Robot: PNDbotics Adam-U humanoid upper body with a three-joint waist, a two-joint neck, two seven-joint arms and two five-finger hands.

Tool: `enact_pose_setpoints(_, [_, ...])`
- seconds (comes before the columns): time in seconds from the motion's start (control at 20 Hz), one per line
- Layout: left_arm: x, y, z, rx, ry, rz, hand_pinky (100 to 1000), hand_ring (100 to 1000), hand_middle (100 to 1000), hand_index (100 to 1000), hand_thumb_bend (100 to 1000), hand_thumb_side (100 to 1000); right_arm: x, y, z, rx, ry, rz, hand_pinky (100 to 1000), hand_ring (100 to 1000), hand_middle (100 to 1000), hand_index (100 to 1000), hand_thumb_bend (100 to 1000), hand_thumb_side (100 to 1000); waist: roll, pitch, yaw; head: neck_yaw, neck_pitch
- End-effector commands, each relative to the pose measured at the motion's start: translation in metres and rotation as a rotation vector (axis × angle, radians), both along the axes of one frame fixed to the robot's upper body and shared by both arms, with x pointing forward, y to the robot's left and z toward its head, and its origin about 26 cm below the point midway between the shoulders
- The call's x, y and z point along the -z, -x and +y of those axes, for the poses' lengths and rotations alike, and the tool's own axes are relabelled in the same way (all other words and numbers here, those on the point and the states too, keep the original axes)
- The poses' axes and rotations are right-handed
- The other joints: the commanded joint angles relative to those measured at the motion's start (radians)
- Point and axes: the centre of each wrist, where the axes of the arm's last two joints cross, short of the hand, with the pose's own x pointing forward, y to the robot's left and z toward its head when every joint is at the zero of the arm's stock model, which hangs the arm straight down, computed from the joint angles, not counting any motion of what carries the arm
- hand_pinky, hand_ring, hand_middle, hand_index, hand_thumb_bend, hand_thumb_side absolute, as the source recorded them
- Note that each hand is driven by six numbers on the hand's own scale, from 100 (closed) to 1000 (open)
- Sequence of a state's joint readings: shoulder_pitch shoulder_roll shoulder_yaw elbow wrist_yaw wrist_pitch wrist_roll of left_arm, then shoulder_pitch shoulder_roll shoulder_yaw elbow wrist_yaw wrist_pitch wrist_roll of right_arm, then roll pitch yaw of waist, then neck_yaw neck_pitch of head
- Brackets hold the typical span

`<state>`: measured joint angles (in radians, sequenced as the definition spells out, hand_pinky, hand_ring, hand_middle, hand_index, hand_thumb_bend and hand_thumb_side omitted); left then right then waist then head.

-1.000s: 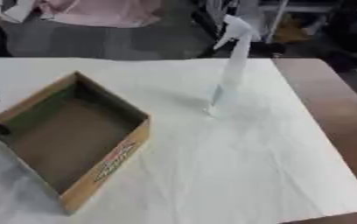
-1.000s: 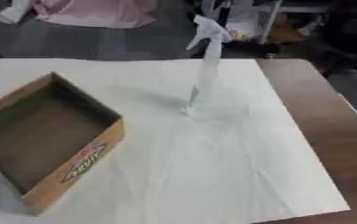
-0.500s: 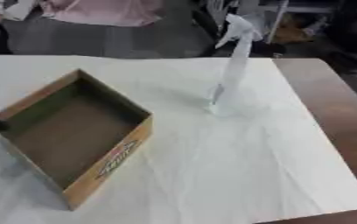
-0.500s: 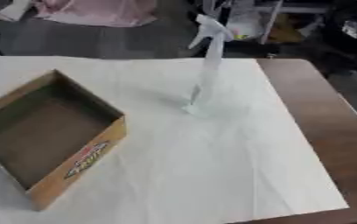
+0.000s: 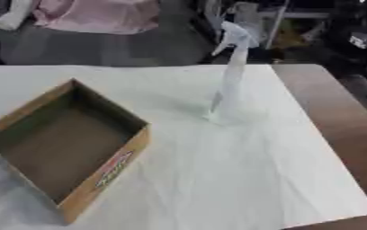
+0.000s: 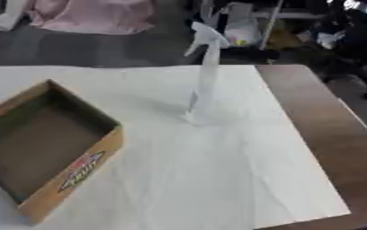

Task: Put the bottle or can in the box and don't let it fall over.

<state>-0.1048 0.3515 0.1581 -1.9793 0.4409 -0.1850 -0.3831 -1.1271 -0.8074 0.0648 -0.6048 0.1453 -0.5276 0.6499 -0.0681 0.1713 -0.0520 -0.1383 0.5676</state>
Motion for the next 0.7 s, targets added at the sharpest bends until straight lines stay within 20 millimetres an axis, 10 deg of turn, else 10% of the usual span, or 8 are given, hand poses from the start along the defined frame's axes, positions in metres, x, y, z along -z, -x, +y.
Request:
enact_pose_setpoints(0.05, [-0.009,0.002,0.001,0.007,-0.014,-0.03,624,916,767,926,135,741,-0.011,0.001,-0.002,-0.263,0.265,-0.01,830,1000,1000,1000,100,378,0.003,-0.018,0.002,-0.026,-0.04])
enact_pose_setpoints(0.7, [-0.011,0.0,0.0,0.022,-0.015,-0.033,623,917,767,925,137,743,-0.007,-0.015,0.027,-0.328,0.212,-0.031,838,1000,1000,1000,100,265,0.0,-0.011,0.023,-0.049,-0.052])
